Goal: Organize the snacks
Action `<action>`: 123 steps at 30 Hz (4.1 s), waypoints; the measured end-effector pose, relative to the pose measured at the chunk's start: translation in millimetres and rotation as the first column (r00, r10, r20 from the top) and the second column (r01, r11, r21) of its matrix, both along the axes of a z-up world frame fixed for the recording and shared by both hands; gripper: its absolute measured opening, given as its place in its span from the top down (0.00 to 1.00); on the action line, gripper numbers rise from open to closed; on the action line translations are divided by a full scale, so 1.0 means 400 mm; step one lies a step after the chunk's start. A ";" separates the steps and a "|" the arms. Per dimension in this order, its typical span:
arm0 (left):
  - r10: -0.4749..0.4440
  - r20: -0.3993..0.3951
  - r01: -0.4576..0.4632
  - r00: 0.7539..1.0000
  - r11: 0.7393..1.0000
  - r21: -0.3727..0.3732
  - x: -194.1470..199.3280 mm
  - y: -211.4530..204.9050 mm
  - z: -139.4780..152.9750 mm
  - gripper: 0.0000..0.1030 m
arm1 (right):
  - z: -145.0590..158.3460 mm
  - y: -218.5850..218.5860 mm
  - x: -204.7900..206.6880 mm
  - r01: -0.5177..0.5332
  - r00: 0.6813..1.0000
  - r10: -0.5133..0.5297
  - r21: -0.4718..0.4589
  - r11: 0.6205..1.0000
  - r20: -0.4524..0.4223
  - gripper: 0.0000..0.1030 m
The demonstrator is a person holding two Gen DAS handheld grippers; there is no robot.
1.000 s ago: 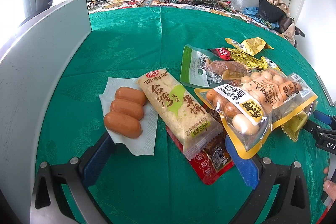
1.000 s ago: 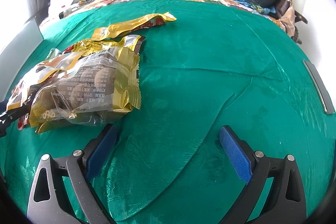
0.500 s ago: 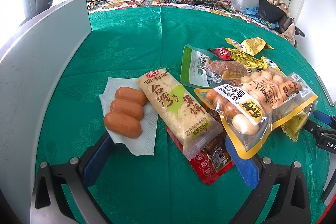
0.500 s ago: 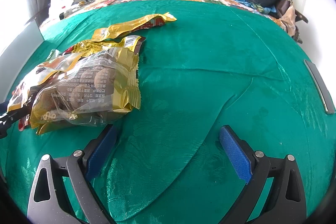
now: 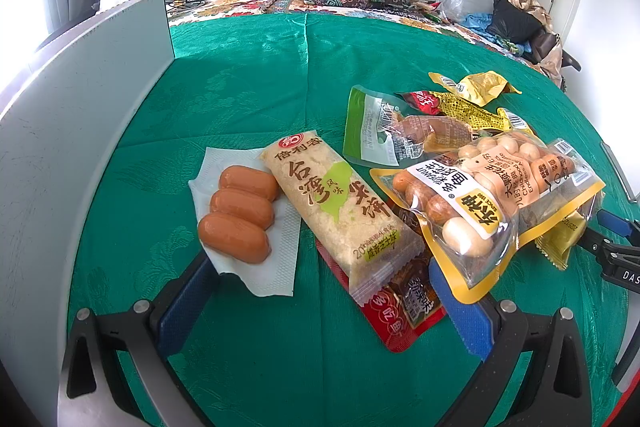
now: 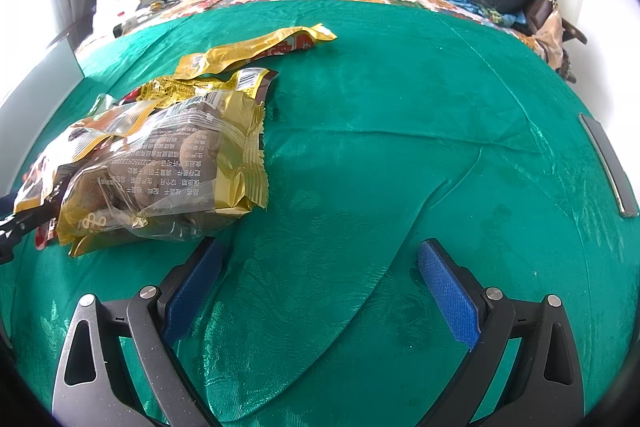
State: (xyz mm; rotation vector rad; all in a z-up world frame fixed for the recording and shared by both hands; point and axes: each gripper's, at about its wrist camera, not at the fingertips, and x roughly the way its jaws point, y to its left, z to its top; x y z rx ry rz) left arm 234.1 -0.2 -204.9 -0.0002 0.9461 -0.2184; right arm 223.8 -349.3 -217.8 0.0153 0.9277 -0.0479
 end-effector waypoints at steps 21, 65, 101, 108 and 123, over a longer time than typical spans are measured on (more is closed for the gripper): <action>0.000 0.001 0.000 1.000 1.000 0.000 0.000 0.002 0.001 0.00 | 0.000 0.005 -0.001 -0.015 1.000 0.015 0.006 1.000 0.000 0.03; -0.016 -0.143 0.004 0.990 0.996 -0.085 -0.120 0.072 0.093 0.00 | -0.004 0.015 -0.003 -0.007 1.000 0.007 -0.001 1.000 -0.001 0.03; 0.015 -0.155 0.002 0.988 0.993 0.114 -0.261 0.117 0.023 0.26 | 0.056 -0.083 -0.034 0.142 0.981 -0.058 0.480 0.866 -0.185 0.06; -0.016 -0.118 0.028 0.993 0.995 0.099 -0.274 0.107 0.037 0.70 | 0.027 -0.023 0.120 0.358 0.927 -0.163 0.671 0.650 -0.337 0.07; 0.049 -0.136 -0.067 0.990 0.989 -0.131 -0.281 0.176 0.034 0.71 | 0.152 -0.044 0.003 0.086 0.955 -0.018 0.219 0.972 -0.295 0.21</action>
